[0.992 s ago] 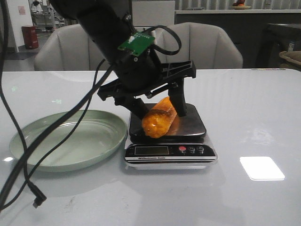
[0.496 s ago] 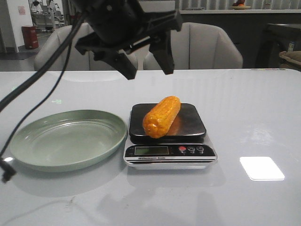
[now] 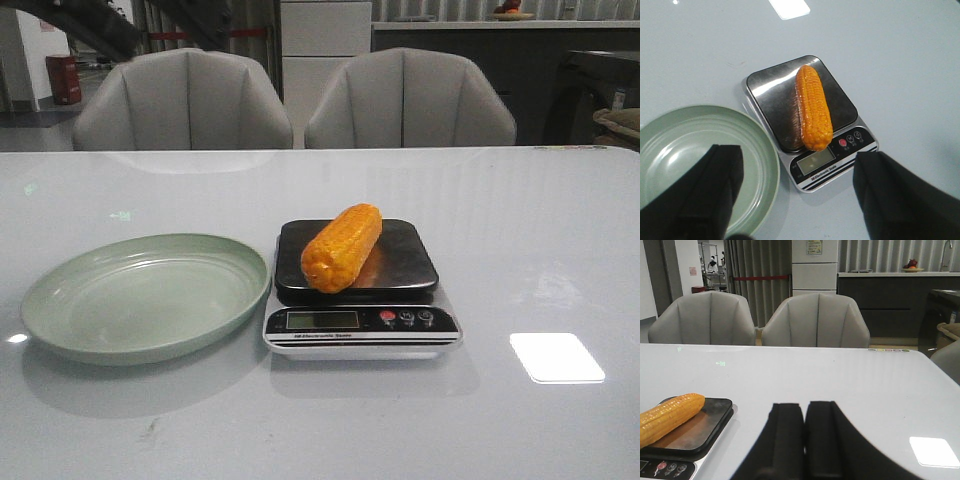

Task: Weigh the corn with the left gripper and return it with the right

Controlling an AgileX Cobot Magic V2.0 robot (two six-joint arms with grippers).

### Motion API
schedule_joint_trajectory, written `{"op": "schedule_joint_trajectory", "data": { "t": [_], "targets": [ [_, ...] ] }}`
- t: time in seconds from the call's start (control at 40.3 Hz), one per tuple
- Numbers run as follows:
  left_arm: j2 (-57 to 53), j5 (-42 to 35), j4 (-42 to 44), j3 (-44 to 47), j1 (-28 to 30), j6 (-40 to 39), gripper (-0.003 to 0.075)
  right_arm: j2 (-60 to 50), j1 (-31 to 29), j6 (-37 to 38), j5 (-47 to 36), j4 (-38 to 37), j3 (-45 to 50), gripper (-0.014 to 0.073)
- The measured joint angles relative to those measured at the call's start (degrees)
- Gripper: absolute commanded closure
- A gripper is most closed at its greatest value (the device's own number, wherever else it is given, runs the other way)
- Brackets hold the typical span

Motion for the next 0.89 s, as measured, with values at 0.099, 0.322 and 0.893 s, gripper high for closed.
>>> {"op": "schedule_joint_trajectory", "data": {
  "t": [0.099,0.322,0.893],
  "targets": [
    [-8.29,0.0,2.07,4.56,0.02,0.0,0.019,0.0,0.0,0.0,0.0,0.0,0.0,0.0452],
    [-25.78,0.0,6.1,14.41,0.02,0.0,0.019,0.0,0.0,0.0,0.0,0.0,0.0,0.0452],
    [-62.91,4.72,9.96,29.03,0.02,0.0,0.0332,0.0,0.0,0.0,0.0,0.0,0.0,0.0452]
  ]
}}
